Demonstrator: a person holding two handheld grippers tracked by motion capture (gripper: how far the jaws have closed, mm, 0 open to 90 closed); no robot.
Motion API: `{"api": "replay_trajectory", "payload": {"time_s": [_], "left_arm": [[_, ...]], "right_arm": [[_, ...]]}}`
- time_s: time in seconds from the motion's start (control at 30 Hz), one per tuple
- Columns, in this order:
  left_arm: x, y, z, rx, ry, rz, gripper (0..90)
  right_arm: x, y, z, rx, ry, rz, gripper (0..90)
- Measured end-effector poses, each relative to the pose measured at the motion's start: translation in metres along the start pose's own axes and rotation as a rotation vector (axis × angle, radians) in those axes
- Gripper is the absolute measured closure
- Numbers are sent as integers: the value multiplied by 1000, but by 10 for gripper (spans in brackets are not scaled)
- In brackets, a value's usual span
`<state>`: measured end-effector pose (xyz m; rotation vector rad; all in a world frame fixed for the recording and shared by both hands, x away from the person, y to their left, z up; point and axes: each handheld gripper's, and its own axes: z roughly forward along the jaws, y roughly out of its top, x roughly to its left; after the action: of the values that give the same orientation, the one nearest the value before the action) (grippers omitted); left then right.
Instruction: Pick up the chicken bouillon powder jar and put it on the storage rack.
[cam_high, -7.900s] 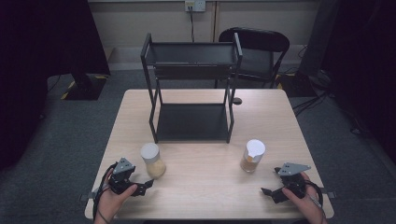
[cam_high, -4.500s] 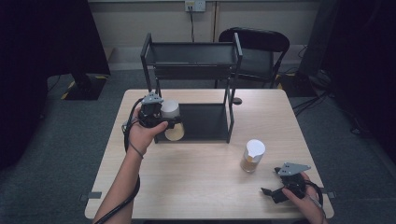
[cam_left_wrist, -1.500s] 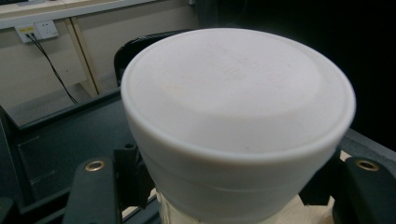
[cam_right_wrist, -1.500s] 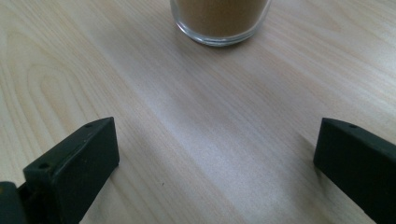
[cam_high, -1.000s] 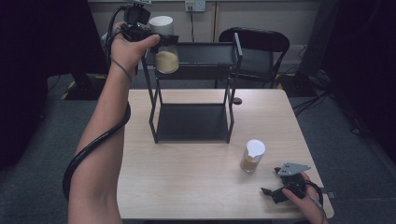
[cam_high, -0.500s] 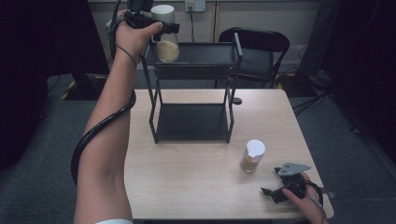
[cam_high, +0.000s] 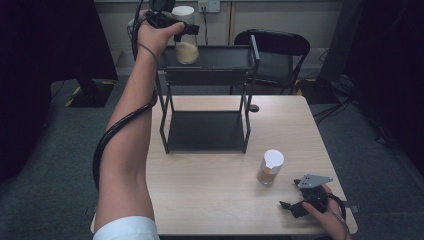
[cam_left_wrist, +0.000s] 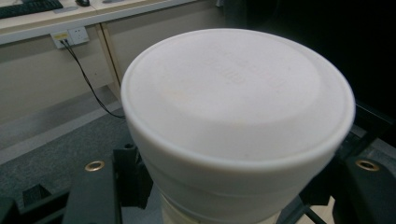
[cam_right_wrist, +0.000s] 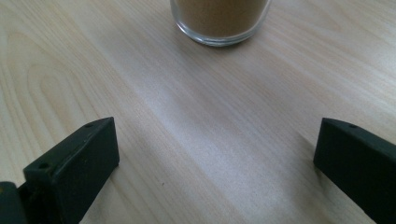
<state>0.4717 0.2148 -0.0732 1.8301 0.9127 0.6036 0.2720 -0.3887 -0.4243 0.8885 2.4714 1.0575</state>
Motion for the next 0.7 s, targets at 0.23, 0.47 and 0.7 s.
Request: {"api": "replay_trajectory", "payload": {"time_s": [0.23,0.47,0.7], "left_arm": [[-1,-1,12,14,6,1,347],[-1,-5,14,6,10,0,347],[-3,-11,13,-10,5,20,344]], "right_arm": [[0,0,0,1,0,0,0],[0,0,0,1,0,0,0],[0,0,0,1,0,0,0]]}}
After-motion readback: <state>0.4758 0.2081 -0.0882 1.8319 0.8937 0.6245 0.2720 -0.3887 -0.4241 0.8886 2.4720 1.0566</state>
